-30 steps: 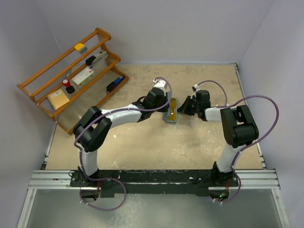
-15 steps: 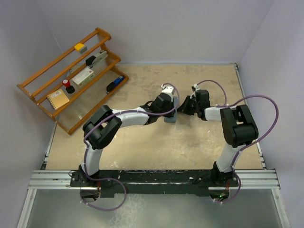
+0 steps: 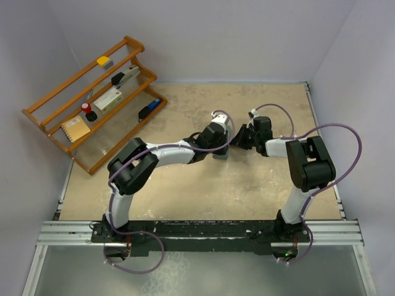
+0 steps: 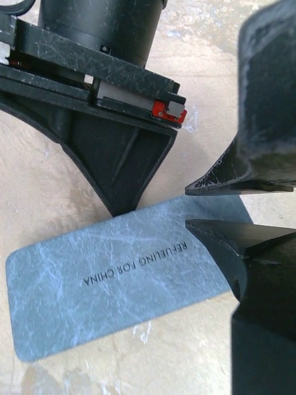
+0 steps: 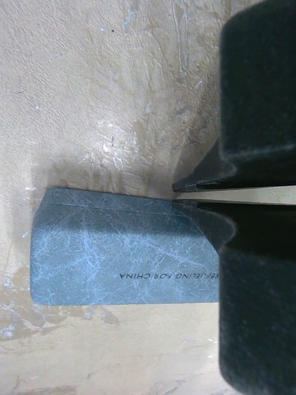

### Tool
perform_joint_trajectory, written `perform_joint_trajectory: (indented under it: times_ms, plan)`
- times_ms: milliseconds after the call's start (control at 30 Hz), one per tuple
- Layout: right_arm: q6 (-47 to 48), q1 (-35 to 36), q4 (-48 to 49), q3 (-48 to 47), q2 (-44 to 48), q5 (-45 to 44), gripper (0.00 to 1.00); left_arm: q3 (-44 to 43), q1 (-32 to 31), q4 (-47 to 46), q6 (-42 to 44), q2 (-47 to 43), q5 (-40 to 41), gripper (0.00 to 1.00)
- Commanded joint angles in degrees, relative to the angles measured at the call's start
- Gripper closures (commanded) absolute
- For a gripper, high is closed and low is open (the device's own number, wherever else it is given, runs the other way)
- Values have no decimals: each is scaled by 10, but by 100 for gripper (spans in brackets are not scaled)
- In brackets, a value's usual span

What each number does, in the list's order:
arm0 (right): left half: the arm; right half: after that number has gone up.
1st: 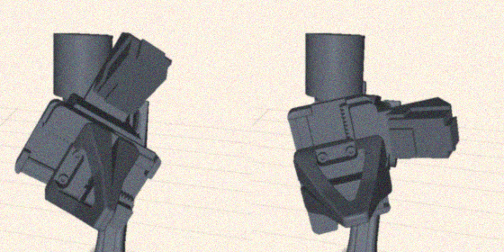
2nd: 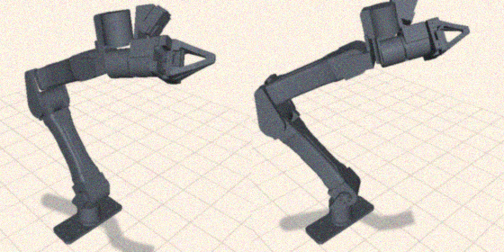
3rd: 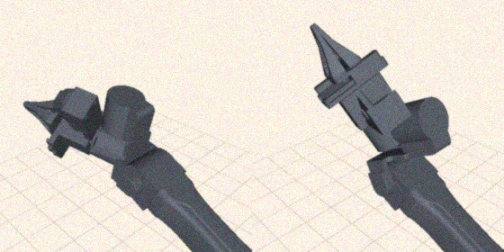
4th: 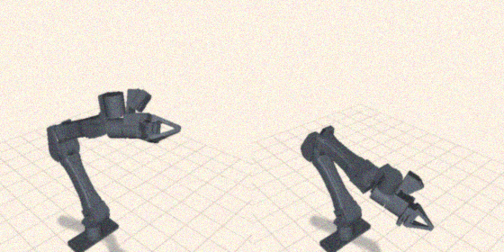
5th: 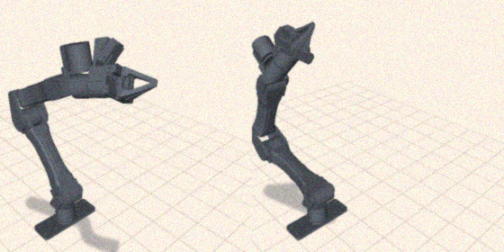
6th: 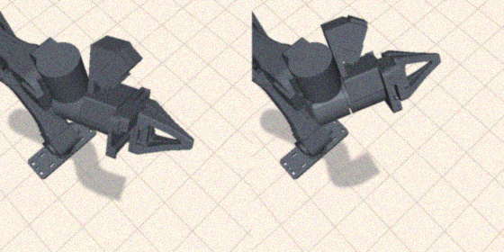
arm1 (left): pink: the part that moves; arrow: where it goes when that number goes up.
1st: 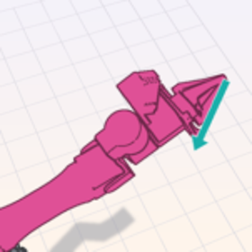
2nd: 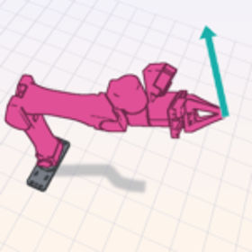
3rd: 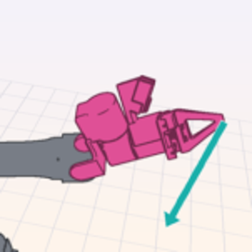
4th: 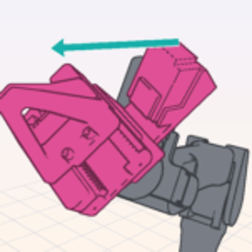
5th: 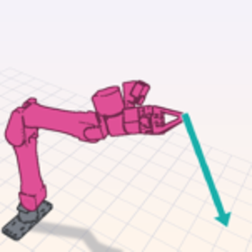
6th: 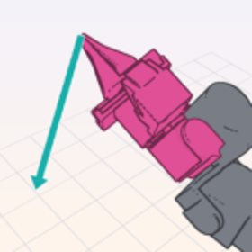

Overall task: Organize the sunglasses
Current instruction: Close the sunglasses case at the center of the board, then reset both arms

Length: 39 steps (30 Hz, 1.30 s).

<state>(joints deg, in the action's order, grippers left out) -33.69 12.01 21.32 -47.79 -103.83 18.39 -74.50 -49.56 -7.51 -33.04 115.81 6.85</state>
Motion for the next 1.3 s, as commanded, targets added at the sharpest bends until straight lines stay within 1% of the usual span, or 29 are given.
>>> perform_joint_trajectory:
  times_ms: [0,133,267,433,467,567,667,800,833,867,900,967,1000,1033,1067,1167,1200,1267]
  plan:
    - [22,7,-66,1,16,-40,87,-17,0,30,31,-67,37,80]
    - [29,7,-81,0,48,-64,87,-2,0,43,46,-111,67,79]
    - [37,8,-105,-9,77,-78,85,23,2,43,55,-150,93,75]
    - [43,8,-119,-9,112,-84,85,59,8,41,56,-176,124,71]
    - [45,8,-122,-9,118,-85,84,68,9,39,55,-180,134,69]
    - [55,13,-130,-7,137,-95,81,100,19,28,44,-200,146,64]
    - [63,16,-139,-5,151,-105,75,136,29,2,41,-224,137,63]
    - [66,16,-147,-6,160,-95,67,150,32,1,45,-240,139,56]
    - [65,16,-147,-7,162,-91,61,153,32,2,43,-242,144,55]
    - [65,17,-149,-8,165,-87,57,154,32,3,42,-246,148,51]
    - [65,18,-150,-9,168,-87,55,156,32,4,43,-248,148,45]
    - [67,19,-155,-10,173,-88,52,157,32,10,47,-250,151,26]
    - [67,20,-156,-11,177,-89,48,155,32,14,50,-251,151,21]
    - [67,20,-158,-12,180,-89,45,153,32,18,51,-251,153,20]
    - [67,21,-161,-14,183,-88,42,153,32,22,49,-253,159,15]
    - [67,24,-171,-19,193,-94,30,159,32,19,46,-260,170,11]
    - [67,24,-173,-19,197,-96,27,161,32,18,44,-263,177,9]
    - [67,26,-179,-21,202,-99,17,166,32,17,41,-270,185,4]
